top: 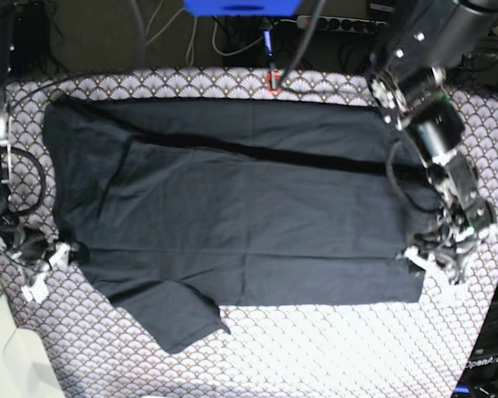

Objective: Fold the T-shirt properly
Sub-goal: 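Move both grippers along the shirt sides to its hem edge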

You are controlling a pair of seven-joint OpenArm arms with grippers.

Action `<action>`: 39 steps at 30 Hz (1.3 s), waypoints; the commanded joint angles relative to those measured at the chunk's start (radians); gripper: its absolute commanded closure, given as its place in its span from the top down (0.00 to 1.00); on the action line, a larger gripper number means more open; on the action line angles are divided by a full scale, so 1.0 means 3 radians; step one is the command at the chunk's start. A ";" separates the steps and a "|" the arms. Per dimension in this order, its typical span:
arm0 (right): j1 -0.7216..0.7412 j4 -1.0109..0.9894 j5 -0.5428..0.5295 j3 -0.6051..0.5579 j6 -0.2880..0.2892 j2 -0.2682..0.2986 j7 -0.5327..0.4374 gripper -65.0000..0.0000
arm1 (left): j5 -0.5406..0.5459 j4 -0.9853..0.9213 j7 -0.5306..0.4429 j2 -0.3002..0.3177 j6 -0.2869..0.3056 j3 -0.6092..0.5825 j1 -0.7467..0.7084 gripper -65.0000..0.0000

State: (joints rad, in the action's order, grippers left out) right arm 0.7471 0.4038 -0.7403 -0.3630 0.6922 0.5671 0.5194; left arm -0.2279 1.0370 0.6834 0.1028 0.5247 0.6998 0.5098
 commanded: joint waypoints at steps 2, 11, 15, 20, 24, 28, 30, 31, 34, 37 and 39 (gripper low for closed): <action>0.0182 -0.0147 -0.0067 -0.0087 0.0020 0.0056 -0.0251 0.56 | 0.0031 -0.0253 -0.0225 0.0084 0.0003 -0.0085 0.0185 0.55; 0.0305 -0.0679 -0.0067 -0.0460 0.0020 -0.0052 -0.0905 0.56 | 0.0067 -0.1275 -0.1079 0.0268 -0.0509 -0.0366 0.0303 0.55; 0.0289 -0.0709 -0.0067 -0.0537 0.0020 -0.0082 -0.1028 0.56 | 0.0062 -0.1506 -0.1181 0.0294 -0.0509 -0.0361 0.0369 0.55; 0.0294 -0.0699 -0.0067 -0.0782 0.0020 -0.0169 -0.1110 0.56 | 0.0062 -0.1516 -0.1181 0.0315 -0.0509 -0.0361 0.0374 0.55; 0.0315 -0.0709 -0.0067 -0.0818 0.0020 -0.0231 -0.1141 0.56 | 0.0041 -0.1536 -0.1181 0.0330 -0.0509 -0.0366 0.0456 0.55; 0.0300 -0.0709 -0.0067 -0.0818 0.0020 -0.0241 -0.1146 0.56 | 0.0041 -0.1547 -0.1181 0.0361 -0.0509 -0.0366 0.0456 0.55; 0.0294 -0.0709 -0.0067 -0.0818 0.0020 -0.0241 -0.1151 0.56 | 0.0041 -0.1547 -0.1186 0.0361 -0.0509 -0.0366 0.0456 0.55; 0.0294 -0.0709 -0.0067 -0.0818 0.0020 -0.0241 -0.1151 0.56 | 0.0041 -0.1547 -0.1186 0.0361 -0.0509 -0.0366 0.0456 0.55; 0.0300 -0.0709 -0.0067 -0.0818 0.0020 -0.0241 -0.1151 0.55 | 0.0041 -0.1547 -0.1227 0.0361 -0.0509 -0.0366 0.0456 0.55; 0.0300 -0.0704 -0.0067 -0.0818 0.0020 -0.0241 -0.1151 0.55 | 0.0041 -0.1547 -0.1227 0.0361 -0.0509 -0.0366 0.0456 0.55; 0.0294 -0.0699 -0.0067 -0.0838 0.0020 -0.0241 -0.1171 0.55 | 0.0041 -0.1547 -0.1227 0.0361 -0.0509 -0.0366 0.0446 0.55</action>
State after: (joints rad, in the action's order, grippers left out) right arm 0.7998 0.1829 -0.7437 -0.6167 0.6918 0.4812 0.1928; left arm -0.2245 0.5571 0.3382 0.1993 0.3695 0.5926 0.6102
